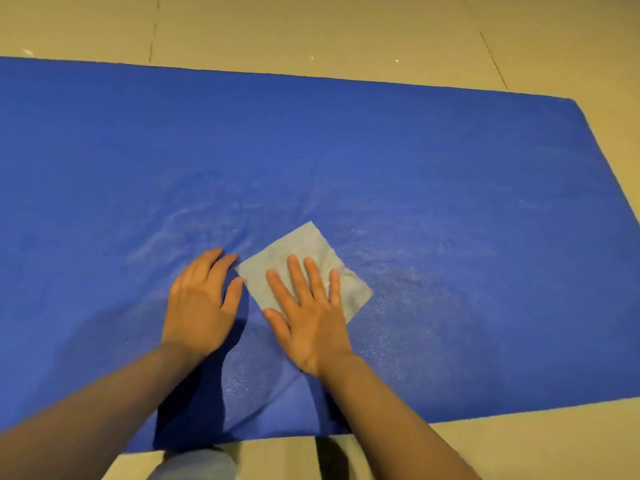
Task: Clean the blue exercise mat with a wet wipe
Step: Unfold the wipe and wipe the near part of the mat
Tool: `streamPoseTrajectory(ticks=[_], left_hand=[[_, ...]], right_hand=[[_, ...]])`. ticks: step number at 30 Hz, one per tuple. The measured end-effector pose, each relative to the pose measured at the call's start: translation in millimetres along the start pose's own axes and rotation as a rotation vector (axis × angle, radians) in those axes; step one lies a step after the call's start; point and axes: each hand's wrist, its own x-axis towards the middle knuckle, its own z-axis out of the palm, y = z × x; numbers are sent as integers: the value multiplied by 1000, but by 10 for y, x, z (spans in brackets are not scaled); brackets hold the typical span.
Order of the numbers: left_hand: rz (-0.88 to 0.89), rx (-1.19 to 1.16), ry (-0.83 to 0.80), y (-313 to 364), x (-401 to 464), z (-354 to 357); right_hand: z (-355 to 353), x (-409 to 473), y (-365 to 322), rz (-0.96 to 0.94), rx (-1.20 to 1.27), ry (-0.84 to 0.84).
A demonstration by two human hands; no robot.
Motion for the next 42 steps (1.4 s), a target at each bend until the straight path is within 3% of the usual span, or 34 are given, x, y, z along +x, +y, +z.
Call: streamPoseTrajectory(ticks=[2,5,8,12,15,19,28,30,35,37,39,42], left_hand=[[-50,-18,-34,-63,-366,-122],[-139,44,-9,-273,-869,-246],[-428,43,76,-560,-1181,-391],[-622,58,136,-872,-1346,-606],[-574,107,189,-1046,-1234,-651],[-405,235,125,-1316,-1116,-641],[-317,254,259,-1501,-1105,-538],[-298,271,270,-1503,-1108,-523],[-269,275,278,-1523,-1109,-511],[-270,280,277,-1519,-1110,-513],[-270,282,272,-1522,-1117,-515],[-275,278,267,-1521,-1109,-522]], right_hand=[[-11,-146,183,-8,-13,2],[-60,-439,349,173,-38,-29],[-88,-615,215,280,-18,-71],[-108,-734,-280,15,-41,-160],[-49,-759,-692,-181,-21,-184],[-17,-622,-1033,-344,2,-164],[174,100,-1025,-718,4,-159],[101,450,-824,-615,-4,-129],[-184,1284,-87,236,-57,-111],[-190,1345,-165,388,-60,-121],[-74,1231,-509,388,-34,-86],[130,810,-1207,58,38,-12]])
